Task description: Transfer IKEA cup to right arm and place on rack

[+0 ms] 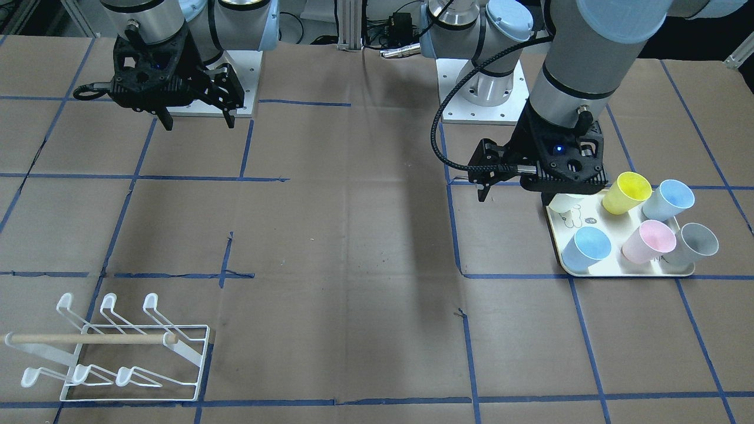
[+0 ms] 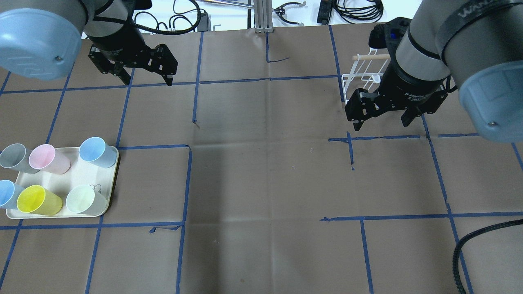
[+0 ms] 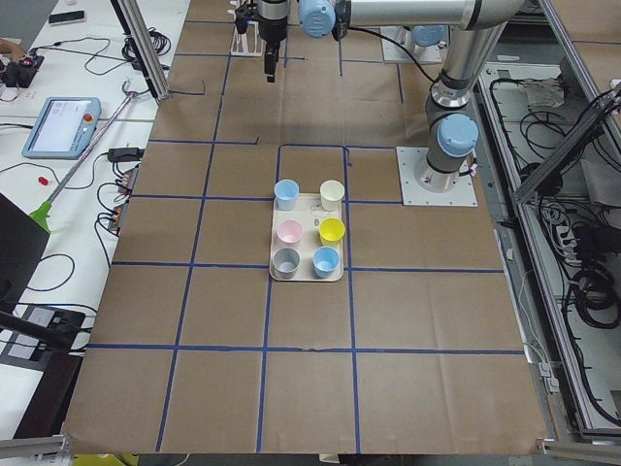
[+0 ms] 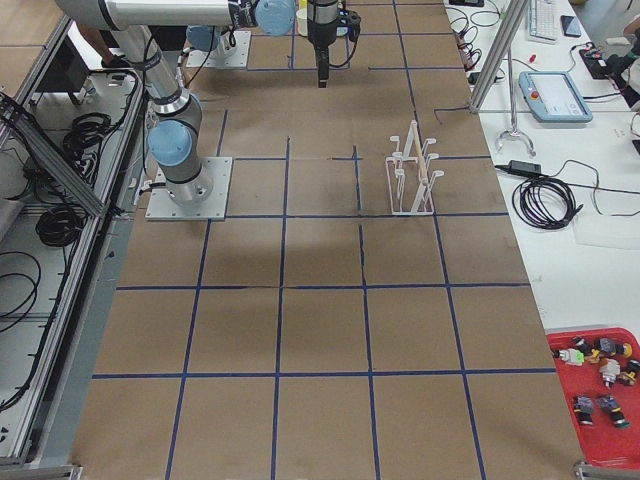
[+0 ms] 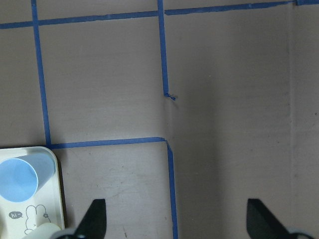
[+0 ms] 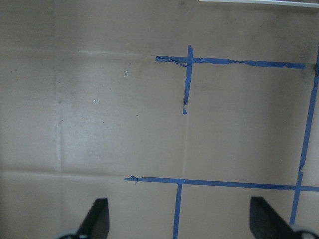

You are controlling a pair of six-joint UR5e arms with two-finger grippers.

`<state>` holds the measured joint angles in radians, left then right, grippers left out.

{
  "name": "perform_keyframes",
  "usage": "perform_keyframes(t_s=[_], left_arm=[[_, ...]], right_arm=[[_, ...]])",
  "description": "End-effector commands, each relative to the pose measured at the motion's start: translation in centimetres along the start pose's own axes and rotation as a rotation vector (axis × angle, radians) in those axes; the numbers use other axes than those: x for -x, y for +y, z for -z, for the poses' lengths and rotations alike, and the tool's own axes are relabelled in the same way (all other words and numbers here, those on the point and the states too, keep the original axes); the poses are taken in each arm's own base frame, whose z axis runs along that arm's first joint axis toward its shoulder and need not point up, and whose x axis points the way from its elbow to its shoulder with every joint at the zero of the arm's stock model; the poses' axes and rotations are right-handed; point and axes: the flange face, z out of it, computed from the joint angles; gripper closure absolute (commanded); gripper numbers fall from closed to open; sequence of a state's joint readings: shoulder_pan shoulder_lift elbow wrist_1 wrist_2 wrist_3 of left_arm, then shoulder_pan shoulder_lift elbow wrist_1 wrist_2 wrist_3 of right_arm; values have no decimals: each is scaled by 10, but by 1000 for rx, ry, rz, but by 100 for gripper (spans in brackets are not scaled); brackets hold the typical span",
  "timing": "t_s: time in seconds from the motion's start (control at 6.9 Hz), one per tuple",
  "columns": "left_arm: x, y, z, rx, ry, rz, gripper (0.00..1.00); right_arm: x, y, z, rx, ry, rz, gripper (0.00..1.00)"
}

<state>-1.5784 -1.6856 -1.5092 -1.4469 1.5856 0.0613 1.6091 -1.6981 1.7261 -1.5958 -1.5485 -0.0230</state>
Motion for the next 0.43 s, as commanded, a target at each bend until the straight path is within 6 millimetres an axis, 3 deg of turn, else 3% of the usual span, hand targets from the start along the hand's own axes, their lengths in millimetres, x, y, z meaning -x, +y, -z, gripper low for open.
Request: perform_keyframes(t_s=[0.0, 0.29], left_arm=[[1, 1, -1, 2, 1, 1, 1], [7, -2, 0, -16, -1, -4, 1]], right_arm=[[0, 0, 0, 0, -1, 0, 0], [0, 0, 1, -3, 4, 8, 0]])
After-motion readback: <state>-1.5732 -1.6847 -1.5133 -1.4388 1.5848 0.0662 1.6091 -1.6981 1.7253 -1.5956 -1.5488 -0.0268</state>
